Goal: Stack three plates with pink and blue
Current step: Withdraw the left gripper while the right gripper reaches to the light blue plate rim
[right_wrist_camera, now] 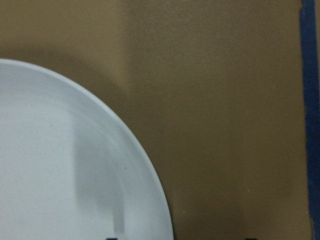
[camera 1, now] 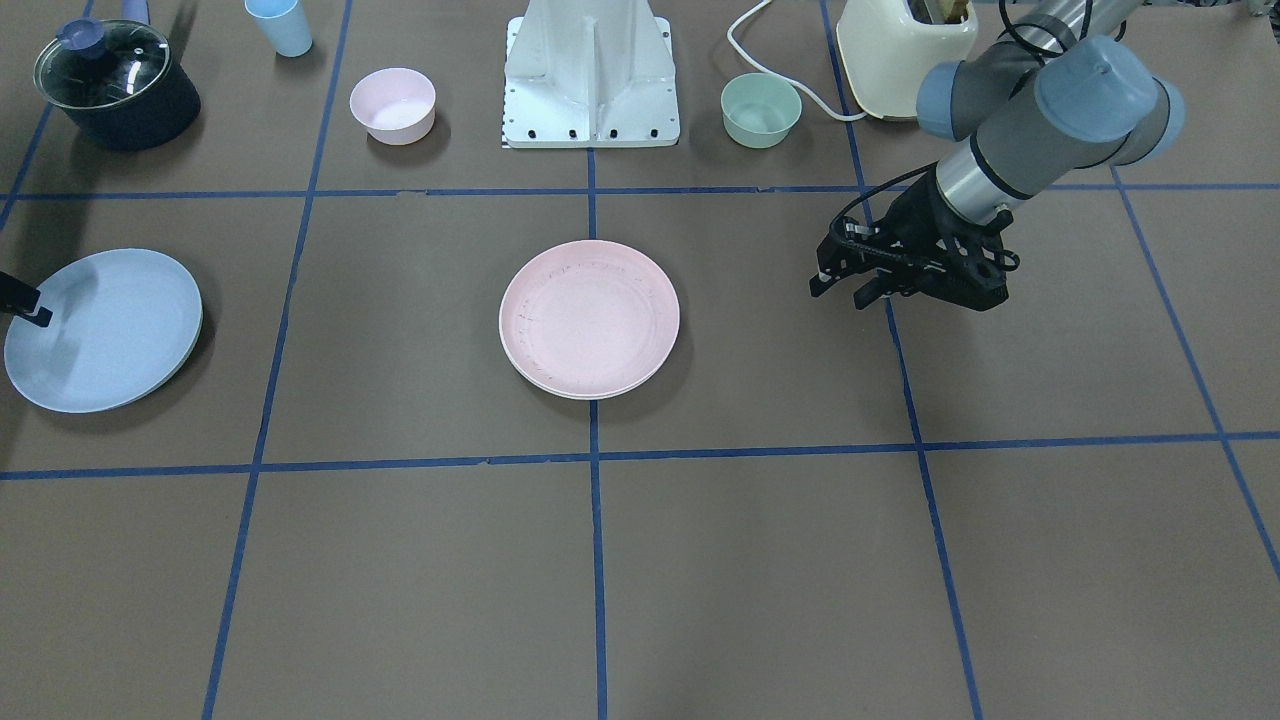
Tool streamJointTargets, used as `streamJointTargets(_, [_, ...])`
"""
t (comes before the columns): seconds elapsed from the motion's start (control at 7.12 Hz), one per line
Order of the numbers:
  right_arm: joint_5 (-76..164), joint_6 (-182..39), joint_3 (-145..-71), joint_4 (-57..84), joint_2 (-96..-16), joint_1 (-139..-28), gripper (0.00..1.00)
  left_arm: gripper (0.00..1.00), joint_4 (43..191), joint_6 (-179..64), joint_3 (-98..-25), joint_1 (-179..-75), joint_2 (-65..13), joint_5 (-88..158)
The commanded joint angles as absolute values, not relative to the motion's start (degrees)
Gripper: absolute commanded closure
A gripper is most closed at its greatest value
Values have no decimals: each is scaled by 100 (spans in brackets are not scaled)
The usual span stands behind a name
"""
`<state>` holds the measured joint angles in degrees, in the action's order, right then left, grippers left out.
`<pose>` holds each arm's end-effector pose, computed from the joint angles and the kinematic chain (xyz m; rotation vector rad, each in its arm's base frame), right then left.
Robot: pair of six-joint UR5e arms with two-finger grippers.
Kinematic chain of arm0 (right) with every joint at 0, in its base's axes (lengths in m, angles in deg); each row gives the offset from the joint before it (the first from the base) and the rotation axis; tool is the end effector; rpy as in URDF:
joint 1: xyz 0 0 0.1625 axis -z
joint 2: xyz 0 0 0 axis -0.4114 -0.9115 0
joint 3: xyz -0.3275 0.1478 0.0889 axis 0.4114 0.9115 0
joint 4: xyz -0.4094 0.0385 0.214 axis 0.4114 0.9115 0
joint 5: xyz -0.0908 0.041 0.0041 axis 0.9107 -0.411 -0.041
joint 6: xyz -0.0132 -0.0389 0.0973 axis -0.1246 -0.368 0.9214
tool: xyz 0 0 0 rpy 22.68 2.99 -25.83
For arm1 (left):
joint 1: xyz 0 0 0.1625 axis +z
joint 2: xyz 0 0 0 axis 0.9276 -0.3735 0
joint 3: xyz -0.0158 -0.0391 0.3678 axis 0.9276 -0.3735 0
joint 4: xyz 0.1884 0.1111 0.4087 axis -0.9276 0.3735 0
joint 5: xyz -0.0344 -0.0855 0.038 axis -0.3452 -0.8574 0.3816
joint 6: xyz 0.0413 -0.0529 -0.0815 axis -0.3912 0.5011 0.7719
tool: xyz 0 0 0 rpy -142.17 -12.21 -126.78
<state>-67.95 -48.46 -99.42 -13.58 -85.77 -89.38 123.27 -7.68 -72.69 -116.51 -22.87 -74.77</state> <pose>-0.1526 -0.4673 0.6691 -0.0684 -0.8749 0.0730 0.3582 -0.4996 0.2563 0.0890 1.1986 0.0293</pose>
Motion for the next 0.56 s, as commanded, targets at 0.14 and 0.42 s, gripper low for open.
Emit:
streamJointTargets(0.14, [-6836, -4870, -9965, -1456, -8516, -8933, 100, 34, 12335, -768, -7276, -11667, -2280, -7477])
streamJointTargets(0.42, [-6863, -4878, -10017, -1501, -8507, -8924, 100, 34, 12335, -768, -7285, -11676, -2263, -7477])
